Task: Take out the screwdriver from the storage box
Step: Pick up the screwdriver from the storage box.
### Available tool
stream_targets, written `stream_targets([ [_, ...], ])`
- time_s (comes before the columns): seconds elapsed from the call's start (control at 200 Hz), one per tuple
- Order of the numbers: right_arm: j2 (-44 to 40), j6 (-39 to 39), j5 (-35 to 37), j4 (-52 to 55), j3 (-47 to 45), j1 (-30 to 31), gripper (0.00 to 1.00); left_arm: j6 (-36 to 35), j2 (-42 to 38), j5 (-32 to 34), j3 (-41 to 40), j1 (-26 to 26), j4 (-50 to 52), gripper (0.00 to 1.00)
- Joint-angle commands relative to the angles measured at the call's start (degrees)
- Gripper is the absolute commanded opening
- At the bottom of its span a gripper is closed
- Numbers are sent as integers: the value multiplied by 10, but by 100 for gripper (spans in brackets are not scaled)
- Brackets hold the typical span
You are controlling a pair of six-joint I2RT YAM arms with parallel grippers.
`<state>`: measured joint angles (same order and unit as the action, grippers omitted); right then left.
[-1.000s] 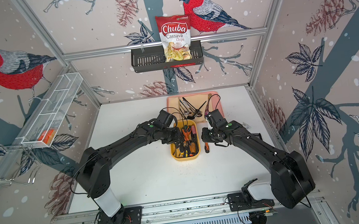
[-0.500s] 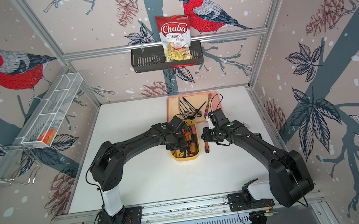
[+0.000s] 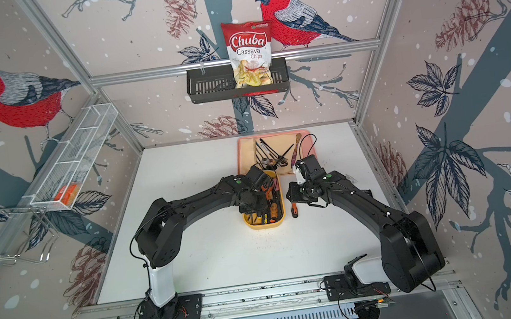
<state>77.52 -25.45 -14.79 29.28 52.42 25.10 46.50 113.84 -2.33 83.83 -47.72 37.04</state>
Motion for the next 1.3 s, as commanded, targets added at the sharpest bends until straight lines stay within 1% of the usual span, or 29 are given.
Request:
stream_targets([
  [0.0, -5, -2, -2, -9, -5, 0, 37, -9, 19, 26, 2, -4, 39, 31],
  [0.11, -8, -5, -2, -10, -11, 0, 37, -10, 25, 41, 8, -8, 57, 30],
  [0.205, -13, -7, 0, -11, -14, 0, 37, -10, 28, 52, 10, -10, 66, 27],
  [0.395, -20, -11, 0, -12, -19, 0, 37, -8, 40, 71, 27, -19, 85, 28],
  [0.51, -26, -12, 1, -14, -23, 0, 37, -6, 44, 77, 29, -25, 89, 22],
  [0.62, -30, -14, 3, -15, -28, 0, 37, -5, 37, 76, 30, -25, 90, 13],
  [0.705, -31, -15, 3, -16, -27, 0, 37, -7, 23, 76, 32, -25, 91, 8],
  [0.771, -33, -16, 4, -16, -28, 0, 37, -10, 10, 77, 36, -25, 95, 7],
  [1.041, -27, -16, 10, -8, -21, -4, 37, -29, -58, 82, 44, -19, 111, 7],
  [1.176, -23, -17, 15, -1, -16, -6, 37, -42, -92, 82, 27, -5, 119, 7],
  [1.296, -19, -21, 16, 4, -11, -6, 37, -52, -134, 86, -10, 18, 117, 7],
])
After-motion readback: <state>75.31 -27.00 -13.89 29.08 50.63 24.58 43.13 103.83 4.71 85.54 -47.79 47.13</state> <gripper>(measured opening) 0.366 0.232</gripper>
